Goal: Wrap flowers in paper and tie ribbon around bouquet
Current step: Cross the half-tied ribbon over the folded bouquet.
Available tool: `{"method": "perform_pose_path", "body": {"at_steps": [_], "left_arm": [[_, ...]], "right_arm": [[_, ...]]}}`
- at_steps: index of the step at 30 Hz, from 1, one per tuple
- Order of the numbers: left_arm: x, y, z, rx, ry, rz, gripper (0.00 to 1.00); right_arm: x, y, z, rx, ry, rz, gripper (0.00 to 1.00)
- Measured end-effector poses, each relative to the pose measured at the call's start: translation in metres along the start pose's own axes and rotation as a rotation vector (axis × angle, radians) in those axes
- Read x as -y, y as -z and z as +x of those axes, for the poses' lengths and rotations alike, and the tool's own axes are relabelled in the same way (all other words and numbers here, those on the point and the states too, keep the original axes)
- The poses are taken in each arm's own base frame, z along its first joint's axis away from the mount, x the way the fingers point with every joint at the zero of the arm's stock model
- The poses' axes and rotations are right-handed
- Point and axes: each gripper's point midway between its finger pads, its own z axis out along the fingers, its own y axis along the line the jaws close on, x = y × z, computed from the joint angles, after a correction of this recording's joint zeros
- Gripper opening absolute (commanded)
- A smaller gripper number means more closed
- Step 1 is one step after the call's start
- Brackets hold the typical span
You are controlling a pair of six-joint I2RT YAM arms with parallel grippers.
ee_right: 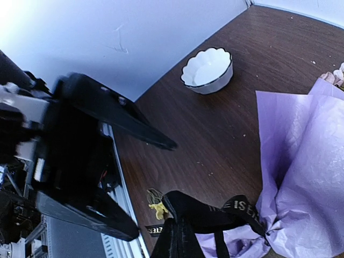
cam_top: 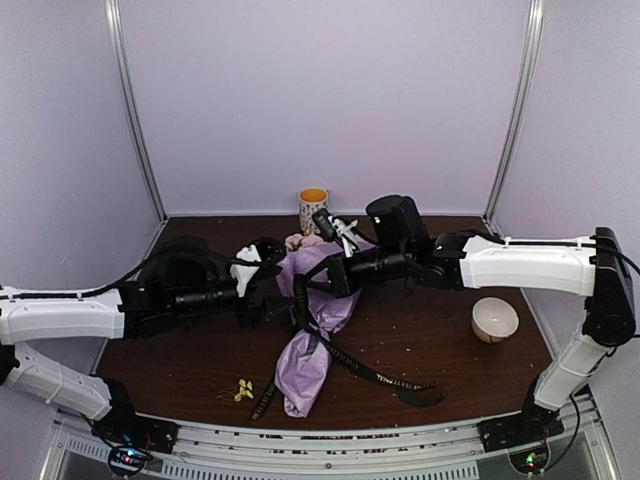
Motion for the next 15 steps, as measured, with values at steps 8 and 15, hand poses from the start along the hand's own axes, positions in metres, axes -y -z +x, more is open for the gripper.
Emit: {"method": "perform_pose_path", "body": {"at_steps": [8, 15], "left_arm": [[0.004, 0.001, 0.05, -0.044, 0.112, -0.023, 0.75], [-0.005, -0.014, 0.058, -0.034, 0.145, -0.037, 0.67]], "right_arm": [[-0.026, -0.006, -0.007, 0.057, -0.044, -0.035, 0.0], [-0.029, -0.011, -0.002, 0.046, -0.049, -0.042, 0.0]]}}
